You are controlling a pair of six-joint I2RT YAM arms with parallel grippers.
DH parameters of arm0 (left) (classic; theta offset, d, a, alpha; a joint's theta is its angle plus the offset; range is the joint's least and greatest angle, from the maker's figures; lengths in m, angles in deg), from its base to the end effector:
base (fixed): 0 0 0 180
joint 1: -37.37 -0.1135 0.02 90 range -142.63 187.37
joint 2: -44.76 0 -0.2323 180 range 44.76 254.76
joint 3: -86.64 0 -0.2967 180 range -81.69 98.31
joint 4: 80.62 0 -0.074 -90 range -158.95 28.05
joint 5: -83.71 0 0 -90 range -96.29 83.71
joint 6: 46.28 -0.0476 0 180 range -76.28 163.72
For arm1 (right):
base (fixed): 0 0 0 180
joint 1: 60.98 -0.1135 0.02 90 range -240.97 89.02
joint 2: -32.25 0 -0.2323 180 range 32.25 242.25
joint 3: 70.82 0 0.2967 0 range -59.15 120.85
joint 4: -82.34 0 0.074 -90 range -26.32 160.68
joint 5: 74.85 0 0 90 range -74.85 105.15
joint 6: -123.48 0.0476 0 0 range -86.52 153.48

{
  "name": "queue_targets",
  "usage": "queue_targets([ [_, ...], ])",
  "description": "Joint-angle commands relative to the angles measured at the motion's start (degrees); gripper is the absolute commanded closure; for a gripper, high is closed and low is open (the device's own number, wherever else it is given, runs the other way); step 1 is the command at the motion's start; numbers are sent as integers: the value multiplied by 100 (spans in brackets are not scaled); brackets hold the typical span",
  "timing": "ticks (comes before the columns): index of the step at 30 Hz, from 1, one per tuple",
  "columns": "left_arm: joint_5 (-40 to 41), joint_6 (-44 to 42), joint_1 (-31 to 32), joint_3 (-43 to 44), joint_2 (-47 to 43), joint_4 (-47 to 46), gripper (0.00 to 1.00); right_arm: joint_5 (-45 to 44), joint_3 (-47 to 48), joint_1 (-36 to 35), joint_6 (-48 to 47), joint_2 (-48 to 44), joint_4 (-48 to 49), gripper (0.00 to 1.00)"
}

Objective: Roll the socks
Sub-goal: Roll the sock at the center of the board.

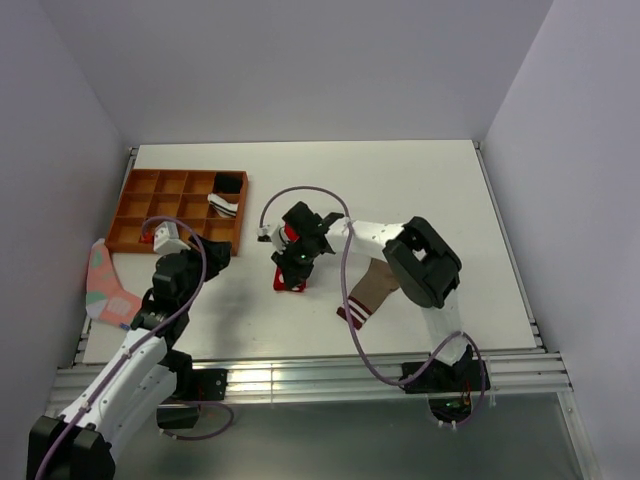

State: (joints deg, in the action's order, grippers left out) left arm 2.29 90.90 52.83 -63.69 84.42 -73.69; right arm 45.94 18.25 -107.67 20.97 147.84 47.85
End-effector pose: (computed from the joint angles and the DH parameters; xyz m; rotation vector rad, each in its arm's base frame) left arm 0.2421 -0.0596 0.1751 -0.6227 1.8043 -0.6120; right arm 0.2851 0.3380 0.0900 -1.4863 2.2311 0.9070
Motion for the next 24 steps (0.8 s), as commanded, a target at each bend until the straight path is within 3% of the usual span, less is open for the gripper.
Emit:
queue_targets([
  [1, -584, -348, 185, -253, -20, -1353, 39, 1086, 625, 117, -216, 419, -1011, 93],
  [8, -1068, -1122, 1018, -464, 735, -2505, 34, 2256, 1435, 328, -1024, 1000, -2680, 93],
  [17, -1674, -1369, 1310, -859, 1483, -3516, 34, 2651, 1759, 723, -1122, 1431, -3165, 95],
  [24, -1588, -1273, 1617, -1000, 1975, -3990, 34, 2898, 2112, 934, -1148, 1844, -3526, 96],
])
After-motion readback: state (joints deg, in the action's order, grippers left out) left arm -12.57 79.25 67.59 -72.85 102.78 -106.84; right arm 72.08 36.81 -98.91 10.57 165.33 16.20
